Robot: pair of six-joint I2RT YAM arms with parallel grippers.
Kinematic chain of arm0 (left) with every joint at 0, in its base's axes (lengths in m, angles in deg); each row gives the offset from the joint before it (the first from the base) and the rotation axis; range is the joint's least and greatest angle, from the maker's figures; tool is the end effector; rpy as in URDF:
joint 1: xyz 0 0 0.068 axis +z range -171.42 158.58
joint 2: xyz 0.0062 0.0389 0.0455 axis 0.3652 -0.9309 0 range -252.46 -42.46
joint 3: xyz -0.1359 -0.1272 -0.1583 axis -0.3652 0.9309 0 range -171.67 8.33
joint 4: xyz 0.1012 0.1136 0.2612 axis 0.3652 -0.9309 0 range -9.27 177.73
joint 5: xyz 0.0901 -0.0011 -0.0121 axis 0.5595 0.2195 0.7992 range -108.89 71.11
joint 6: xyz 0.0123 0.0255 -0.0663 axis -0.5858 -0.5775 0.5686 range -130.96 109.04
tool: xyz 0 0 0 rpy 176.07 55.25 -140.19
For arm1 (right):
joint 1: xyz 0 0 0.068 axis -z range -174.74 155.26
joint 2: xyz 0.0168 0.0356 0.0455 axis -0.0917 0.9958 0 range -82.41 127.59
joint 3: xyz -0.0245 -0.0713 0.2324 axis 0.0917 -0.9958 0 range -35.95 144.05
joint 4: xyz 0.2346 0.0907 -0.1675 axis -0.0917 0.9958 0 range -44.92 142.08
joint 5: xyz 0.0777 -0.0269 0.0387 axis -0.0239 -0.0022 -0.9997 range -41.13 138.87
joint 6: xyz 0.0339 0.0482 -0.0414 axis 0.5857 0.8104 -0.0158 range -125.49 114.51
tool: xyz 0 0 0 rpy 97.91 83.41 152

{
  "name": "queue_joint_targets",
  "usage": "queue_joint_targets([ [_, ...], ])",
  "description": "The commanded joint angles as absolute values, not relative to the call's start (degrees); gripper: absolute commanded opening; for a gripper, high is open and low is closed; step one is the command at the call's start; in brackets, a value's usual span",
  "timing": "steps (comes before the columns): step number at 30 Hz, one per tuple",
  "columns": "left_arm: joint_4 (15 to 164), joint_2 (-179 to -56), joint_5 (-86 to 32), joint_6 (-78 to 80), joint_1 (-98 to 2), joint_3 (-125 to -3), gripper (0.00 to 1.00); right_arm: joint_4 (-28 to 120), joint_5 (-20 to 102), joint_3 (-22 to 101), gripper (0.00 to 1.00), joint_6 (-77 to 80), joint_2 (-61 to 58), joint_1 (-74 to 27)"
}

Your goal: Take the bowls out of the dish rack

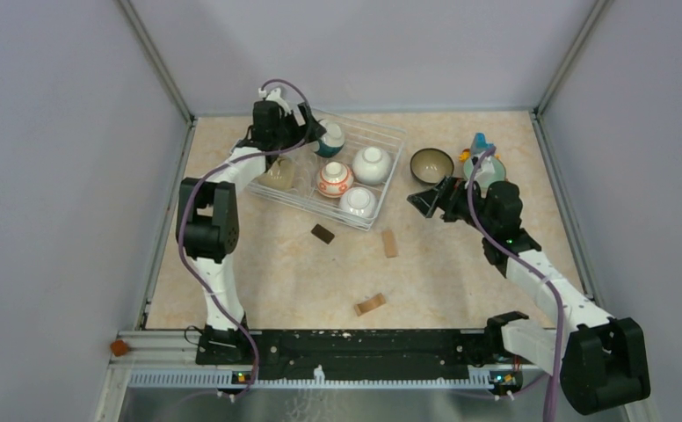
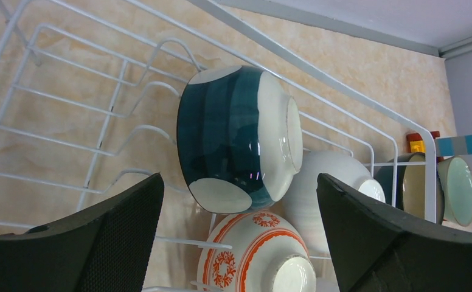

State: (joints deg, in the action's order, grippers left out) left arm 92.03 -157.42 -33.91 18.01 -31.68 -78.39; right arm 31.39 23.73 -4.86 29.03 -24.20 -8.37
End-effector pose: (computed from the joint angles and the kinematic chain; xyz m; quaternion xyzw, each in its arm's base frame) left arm 0.5103 -0.1081 0.1892 -0.0648 0.8317 -0.2847 0.4722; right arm 0.2901 0.0965 0.2052 0.0063 0.7779 0.4027 0.4824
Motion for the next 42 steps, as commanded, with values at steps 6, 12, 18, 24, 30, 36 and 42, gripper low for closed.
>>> queue_joint_targets([
  [6, 95.4, -161.0, -38.8, 23.3, -31.3, -81.0, 0.97, 28.7, 24.3, -5.8, 0.99, 27.6, -26.3, -8.5],
  [12, 95.4, -163.2, -41.4, 25.0, -31.3, -83.0, 0.87, 28.6, 24.4, -6.0, 0.99, 27.4, -26.6, -8.5],
  [18, 96.0, -163.2, -40.1, 25.0, -31.3, -83.0, 0.77, 28.6, 24.5, -6.5, 0.99, 27.1, -27.2, -8.5],
  [24, 95.9, -162.9, -39.9, 22.0, -31.4, -83.3, 0.59, 28.7, 25.1, -6.9, 0.99, 26.9, -27.7, -8.5],
  [30, 96.1, -161.0, -40.2, 20.1, -31.6, -82.7, 0.49, 28.6, 25.2, -6.9, 0.99, 26.9, -27.8, -8.5],
  [36, 100.4, -159.2, -41.8, 20.9, -31.8, -80.0, 0.43, 28.6, 25.3, -6.9, 0.99, 26.8, -27.7, -8.5],
  [42, 103.9, -160.5, -45.5, 24.6, -31.8, -79.0, 0.45, 29.5, 25.7, -6.8, 0.98, 26.4, -28.0, -8.5],
])
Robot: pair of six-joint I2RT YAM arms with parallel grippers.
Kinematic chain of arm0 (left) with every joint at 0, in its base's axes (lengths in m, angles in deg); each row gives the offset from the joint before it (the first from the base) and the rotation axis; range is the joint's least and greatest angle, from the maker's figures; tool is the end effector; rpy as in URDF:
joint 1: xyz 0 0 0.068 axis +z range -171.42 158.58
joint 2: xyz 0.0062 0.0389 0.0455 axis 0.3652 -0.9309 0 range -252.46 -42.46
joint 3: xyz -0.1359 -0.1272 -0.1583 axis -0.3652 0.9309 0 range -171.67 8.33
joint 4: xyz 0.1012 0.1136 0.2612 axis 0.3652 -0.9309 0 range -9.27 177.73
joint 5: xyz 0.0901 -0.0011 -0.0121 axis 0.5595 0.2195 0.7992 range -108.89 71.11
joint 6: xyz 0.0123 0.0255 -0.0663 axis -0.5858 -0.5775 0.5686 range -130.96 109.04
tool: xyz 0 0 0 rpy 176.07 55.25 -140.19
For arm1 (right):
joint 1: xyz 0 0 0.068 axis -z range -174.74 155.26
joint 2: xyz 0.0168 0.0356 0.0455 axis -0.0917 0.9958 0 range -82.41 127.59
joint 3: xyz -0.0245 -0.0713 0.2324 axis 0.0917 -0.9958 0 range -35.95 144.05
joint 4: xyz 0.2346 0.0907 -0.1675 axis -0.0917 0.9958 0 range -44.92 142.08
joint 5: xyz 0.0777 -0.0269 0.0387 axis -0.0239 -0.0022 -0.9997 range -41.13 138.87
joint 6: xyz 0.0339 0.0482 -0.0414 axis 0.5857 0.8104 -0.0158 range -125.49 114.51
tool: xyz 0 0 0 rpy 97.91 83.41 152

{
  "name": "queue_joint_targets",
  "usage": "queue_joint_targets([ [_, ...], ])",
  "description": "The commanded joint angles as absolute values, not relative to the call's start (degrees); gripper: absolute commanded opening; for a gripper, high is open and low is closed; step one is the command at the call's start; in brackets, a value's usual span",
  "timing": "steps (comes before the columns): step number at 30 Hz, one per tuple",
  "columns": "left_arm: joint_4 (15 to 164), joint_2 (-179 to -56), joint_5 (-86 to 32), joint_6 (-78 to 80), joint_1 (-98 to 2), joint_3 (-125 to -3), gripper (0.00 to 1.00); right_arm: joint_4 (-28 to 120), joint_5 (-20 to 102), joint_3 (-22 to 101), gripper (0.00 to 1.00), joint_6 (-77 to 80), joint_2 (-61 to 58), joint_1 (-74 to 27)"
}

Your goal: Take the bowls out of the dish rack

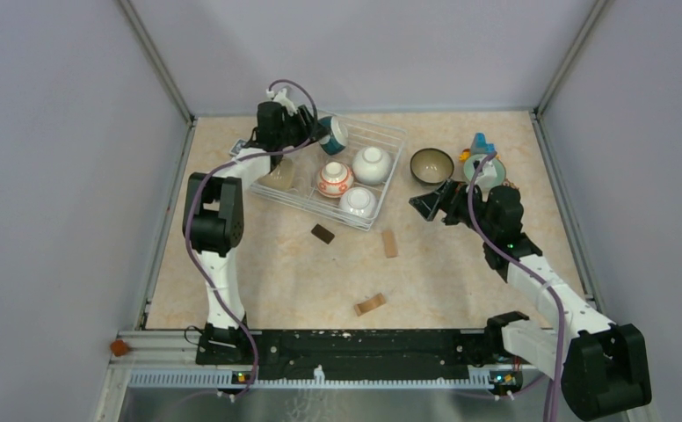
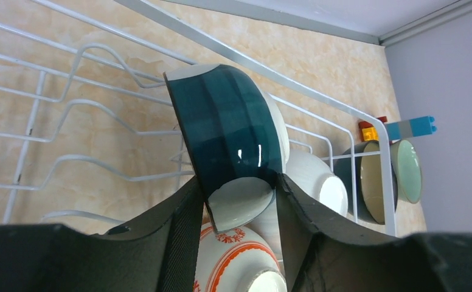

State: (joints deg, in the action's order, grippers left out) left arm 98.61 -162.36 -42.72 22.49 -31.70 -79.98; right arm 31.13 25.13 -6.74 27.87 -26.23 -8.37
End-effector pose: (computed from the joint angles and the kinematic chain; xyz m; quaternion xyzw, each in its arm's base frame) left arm 0.5211 -0.1190 0.1714 -0.0466 0.8121 -0.3648 0.4529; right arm 0.2846 0.0938 0.2022 0.0051 0.7766 0.3905 0.4944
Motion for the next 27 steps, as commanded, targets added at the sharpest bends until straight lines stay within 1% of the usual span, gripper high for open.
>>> queue_joint_targets([
  [1, 104.7, -161.0, -46.6, 25.3, -31.8, -79.1, 0.45, 29.5, 25.7, -6.7, 0.98, 26.5, -28.0, -8.5],
  [3, 105.9, -162.0, -48.3, 27.0, -31.8, -79.3, 0.44, 29.5, 25.7, -6.9, 0.98, 26.3, -28.0, -8.5],
  [5, 107.1, -162.9, -49.8, 28.6, -31.8, -79.5, 0.4, 29.6, 25.7, -6.9, 0.98, 26.3, -28.0, -8.5],
  [7, 108.4, -163.4, -50.9, 29.7, -31.8, -79.5, 0.38, 29.6, 25.7, -6.8, 0.98, 26.3, -28.1, -8.5],
  [14, 111.3, -165.7, -53.8, 32.6, -31.9, -80.3, 0.37, 29.6, 25.9, -6.8, 0.98, 26.1, -28.0, -8.5],
  [16, 111.2, -166.2, -54.4, 32.8, -31.9, -80.7, 0.39, 29.7, 25.9, -6.8, 0.98, 26.1, -28.1, -8.5],
  [18, 110.0, -166.4, -54.9, 31.1, -32.3, -81.5, 0.45, 29.7, 25.9, -6.7, 0.98, 26.1, -28.2, -8.5],
  [21, 105.5, -166.0, -54.3, 25.2, -33.4, -83.2, 0.6, 29.8, 25.9, -6.8, 0.99, 26.1, -28.2, -8.5],
  [23, 104.5, -165.2, -54.4, 21.4, -34.0, -83.1, 0.69, 29.5, 25.9, -6.9, 0.98, 26.1, -28.2, -8.5],
  [25, 105.0, -164.6, -54.5, 20.0, -34.1, -82.8, 0.73, 29.5, 25.9, -6.9, 0.98, 26.1, -28.1, -8.6],
  [27, 105.4, -164.4, -54.7, 19.5, -34.2, -82.7, 0.73, 29.4, 25.8, -6.8, 0.98, 26.1, -28.2, -8.5],
])
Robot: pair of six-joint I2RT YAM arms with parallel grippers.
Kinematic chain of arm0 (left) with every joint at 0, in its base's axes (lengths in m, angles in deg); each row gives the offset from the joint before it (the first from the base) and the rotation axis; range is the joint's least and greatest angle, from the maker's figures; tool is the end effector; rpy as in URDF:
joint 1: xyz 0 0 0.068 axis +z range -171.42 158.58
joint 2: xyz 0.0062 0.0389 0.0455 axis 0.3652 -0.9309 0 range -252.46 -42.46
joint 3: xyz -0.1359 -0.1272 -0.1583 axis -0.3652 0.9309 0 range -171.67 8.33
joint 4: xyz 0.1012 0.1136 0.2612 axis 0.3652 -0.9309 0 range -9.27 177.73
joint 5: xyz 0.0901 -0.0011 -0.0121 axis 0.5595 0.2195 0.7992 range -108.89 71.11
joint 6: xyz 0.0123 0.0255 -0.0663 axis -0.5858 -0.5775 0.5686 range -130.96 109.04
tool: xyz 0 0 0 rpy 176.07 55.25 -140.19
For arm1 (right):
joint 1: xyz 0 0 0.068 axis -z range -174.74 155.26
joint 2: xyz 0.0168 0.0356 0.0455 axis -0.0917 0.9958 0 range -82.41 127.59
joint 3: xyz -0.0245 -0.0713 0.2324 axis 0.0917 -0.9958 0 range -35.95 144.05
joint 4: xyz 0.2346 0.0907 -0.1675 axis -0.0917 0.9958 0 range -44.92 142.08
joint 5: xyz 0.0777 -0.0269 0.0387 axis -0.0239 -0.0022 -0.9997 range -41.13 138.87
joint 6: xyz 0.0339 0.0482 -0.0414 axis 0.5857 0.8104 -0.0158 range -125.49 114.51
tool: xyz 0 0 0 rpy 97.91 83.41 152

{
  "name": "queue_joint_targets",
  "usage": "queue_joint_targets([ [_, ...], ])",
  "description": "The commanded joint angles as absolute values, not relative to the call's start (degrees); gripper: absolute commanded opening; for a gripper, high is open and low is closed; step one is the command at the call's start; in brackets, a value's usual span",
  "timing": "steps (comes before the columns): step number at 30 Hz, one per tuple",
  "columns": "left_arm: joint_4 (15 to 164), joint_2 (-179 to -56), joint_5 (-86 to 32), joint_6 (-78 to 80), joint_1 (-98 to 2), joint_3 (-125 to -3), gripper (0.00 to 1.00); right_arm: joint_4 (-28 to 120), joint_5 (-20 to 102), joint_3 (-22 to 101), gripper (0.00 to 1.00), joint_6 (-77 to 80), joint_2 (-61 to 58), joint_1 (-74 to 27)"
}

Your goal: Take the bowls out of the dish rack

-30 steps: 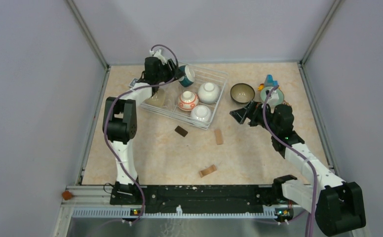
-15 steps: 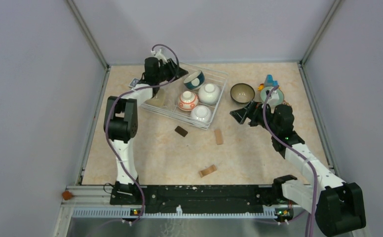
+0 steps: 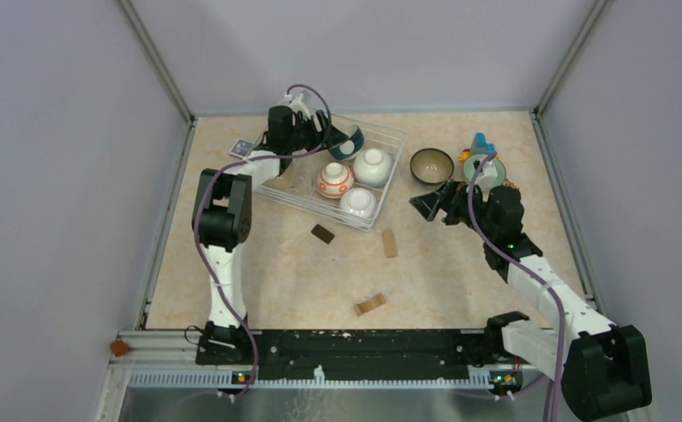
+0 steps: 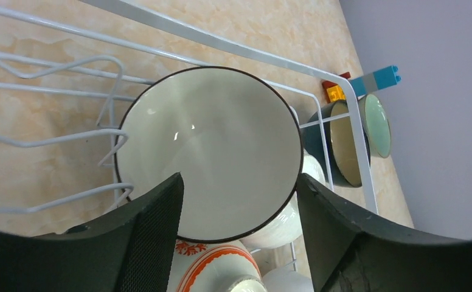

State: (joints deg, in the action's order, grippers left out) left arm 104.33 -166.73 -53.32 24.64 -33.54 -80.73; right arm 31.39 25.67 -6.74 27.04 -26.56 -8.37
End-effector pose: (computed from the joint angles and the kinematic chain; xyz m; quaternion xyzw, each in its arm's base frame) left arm 0.5196 -0.1461 0.1508 0.0113 0.7946 -0.4453 0.4125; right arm 0.2843 0.0932 0.2032 0.0023 0.7765 0.3839 0.4996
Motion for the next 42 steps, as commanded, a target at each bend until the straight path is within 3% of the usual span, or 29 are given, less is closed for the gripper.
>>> queue_joint_targets([
  [1, 105.6, -164.4, -55.0, 19.3, -34.2, -82.8, 0.72, 29.4, 25.8, -6.9, 0.98, 26.2, -28.1, -8.5],
  [14, 93.5, -169.1, -56.1, 9.6, -37.3, -92.7, 0.46, 29.3, 25.8, -6.8, 0.98, 26.0, -27.9, -8.6],
  [22, 88.0, -170.8, -51.6, 5.2, -38.5, -96.1, 0.47, 29.1, 25.7, -6.8, 0.98, 26.2, -27.8, -8.5],
  [28, 83.3, -171.7, -51.7, 2.6, -39.5, -98.4, 0.31, 28.8, 25.7, -7.0, 0.98, 26.1, -27.7, -8.5],
  [29, 83.0, -171.7, -51.8, 2.2, -39.6, -98.6, 0.26, 28.8, 25.8, -7.0, 0.98, 26.1, -27.7, -8.5],
  [32, 83.8, -171.6, -52.2, 1.3, -39.9, -98.8, 0.0, 28.8, 25.8, -7.0, 0.98, 26.1, -27.7, -8.5],
  [42, 88.2, -167.5, -54.3, 3.0, -40.3, -99.3, 0.0, 29.5, 27.3, -6.9, 0.97, 26.0, -28.5, -8.5],
])
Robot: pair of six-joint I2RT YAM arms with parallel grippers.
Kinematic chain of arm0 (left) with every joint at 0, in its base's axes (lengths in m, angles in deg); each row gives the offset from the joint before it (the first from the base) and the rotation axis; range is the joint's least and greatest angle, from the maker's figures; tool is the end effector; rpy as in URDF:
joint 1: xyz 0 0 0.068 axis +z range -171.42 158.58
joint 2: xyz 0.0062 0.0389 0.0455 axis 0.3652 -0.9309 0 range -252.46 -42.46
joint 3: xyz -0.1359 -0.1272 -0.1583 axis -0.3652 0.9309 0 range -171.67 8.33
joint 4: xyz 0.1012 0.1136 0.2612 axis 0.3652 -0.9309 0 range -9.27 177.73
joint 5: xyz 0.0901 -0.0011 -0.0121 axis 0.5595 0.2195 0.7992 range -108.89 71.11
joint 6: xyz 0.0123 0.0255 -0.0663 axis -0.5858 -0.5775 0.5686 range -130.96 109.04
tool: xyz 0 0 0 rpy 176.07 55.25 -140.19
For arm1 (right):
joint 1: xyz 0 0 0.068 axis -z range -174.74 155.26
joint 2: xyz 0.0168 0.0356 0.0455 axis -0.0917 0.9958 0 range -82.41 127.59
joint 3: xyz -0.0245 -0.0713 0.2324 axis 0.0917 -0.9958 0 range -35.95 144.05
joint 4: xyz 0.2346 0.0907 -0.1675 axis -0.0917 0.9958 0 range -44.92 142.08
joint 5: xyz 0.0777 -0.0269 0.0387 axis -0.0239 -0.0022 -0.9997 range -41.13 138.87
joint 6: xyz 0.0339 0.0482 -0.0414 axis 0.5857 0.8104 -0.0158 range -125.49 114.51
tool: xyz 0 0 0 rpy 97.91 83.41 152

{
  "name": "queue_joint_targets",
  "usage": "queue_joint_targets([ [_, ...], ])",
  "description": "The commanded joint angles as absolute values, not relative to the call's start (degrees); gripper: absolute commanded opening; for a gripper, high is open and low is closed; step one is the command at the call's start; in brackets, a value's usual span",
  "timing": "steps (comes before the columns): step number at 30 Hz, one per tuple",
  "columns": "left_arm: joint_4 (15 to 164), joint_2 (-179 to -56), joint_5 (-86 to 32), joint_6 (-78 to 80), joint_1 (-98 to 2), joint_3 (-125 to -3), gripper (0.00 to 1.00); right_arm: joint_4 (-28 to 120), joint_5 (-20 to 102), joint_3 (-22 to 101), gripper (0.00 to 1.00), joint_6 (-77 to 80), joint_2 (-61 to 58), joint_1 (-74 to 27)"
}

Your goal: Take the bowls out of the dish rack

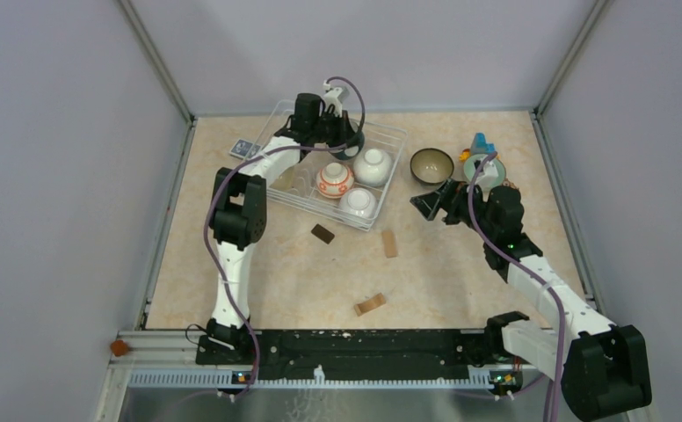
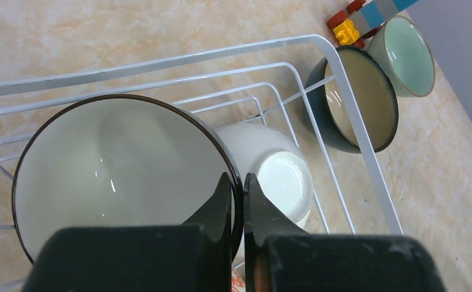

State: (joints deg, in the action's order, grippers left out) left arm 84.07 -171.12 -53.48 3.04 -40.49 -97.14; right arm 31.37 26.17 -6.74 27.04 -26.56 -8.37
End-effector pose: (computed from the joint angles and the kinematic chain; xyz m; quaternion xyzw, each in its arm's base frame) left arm 0.5227 -0.2165 0.1827 0.1915 0.8057 -0.3851 0.4072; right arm 0.2846 0.0927 0.2032 0.0050 0.7766 0.3811 0.5016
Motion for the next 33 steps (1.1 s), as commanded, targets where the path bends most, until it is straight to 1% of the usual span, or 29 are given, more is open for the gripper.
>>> queue_joint_targets([
  [1, 89.3, -166.7, -54.6, 3.4, -40.2, -99.2, 0.0, 29.5, 27.6, -6.9, 0.97, 26.0, -28.6, -8.5],
  [12, 95.8, -155.3, -54.7, 7.0, -40.0, -92.6, 0.0, 31.6, 29.7, -6.1, 0.96, 26.0, -29.6, -8.5],
  [21, 97.3, -145.2, -51.4, 7.0, -40.8, -86.7, 0.0, 33.9, 31.4, -5.5, 0.95, 25.9, -31.4, -8.6],
  [25, 97.3, -141.1, -49.7, 5.8, -43.7, -84.0, 0.0, 40.3, 36.9, -3.2, 0.95, 25.6, -31.9, -8.5],
  [33, 96.2, -133.4, -42.7, 1.3, -53.9, -76.9, 0.0, 54.9, 51.8, 2.0, 0.95, 27.2, -34.2, -8.5],
])
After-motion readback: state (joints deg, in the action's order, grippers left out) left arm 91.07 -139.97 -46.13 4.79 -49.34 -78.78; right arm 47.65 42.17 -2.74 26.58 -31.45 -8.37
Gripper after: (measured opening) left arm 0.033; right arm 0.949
